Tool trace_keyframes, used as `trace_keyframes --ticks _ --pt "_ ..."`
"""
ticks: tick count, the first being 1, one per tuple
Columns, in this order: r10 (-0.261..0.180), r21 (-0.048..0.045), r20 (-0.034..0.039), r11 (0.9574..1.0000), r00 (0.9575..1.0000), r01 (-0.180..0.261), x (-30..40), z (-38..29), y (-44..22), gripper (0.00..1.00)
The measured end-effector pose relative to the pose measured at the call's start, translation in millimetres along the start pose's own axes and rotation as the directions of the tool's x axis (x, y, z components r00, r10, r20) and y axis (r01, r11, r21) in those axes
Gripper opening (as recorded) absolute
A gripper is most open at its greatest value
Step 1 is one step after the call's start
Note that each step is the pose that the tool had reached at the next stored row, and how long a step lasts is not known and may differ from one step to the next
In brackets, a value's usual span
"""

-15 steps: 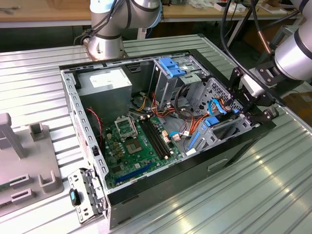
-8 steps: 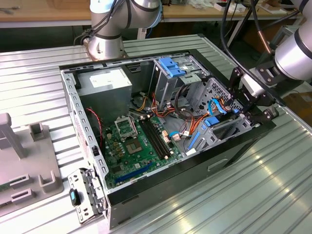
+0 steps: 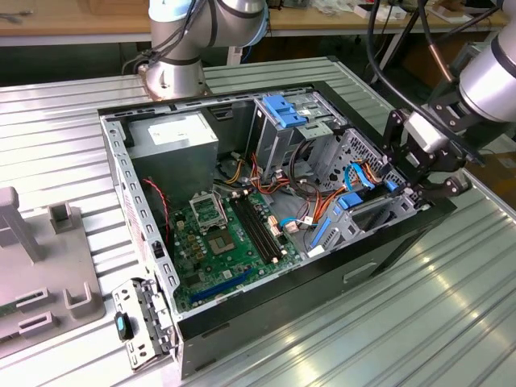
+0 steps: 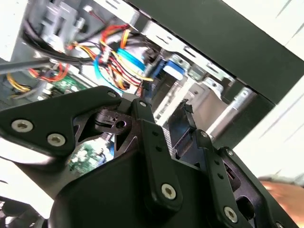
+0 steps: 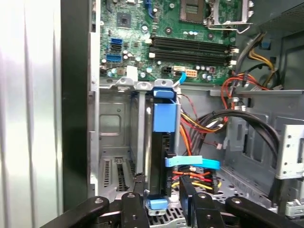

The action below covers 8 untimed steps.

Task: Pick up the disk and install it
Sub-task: 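Insert the first disk wire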

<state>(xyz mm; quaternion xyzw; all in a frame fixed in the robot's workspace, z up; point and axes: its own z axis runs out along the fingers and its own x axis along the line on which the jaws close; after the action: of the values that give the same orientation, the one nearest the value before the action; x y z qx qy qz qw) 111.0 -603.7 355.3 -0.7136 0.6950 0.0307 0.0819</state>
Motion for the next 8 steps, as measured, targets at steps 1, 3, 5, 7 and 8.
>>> trace_keyframes --ticks 1,3,5,7,8 --pt "-0.001 -0.0007 -0.0194 1.0000 0.9998 0.001 0.0 0.1 0.0 0.42" --pt "-0.002 -0.0007 -0.0210 1.0000 0.9998 0.002 0.0 0.1 0.0 0.42" --pt "-0.001 -0.0006 -0.0215 1.0000 0.9998 0.001 -0.5 0.0 0.4 0.42" --pt "-0.001 -0.0007 -0.0218 1.0000 0.9998 0.001 -2.5 0.3 1.6 0.42" --pt "-0.001 -0.0006 -0.0219 1.0000 0.9998 0.001 -3.7 0.4 2.2 0.42"
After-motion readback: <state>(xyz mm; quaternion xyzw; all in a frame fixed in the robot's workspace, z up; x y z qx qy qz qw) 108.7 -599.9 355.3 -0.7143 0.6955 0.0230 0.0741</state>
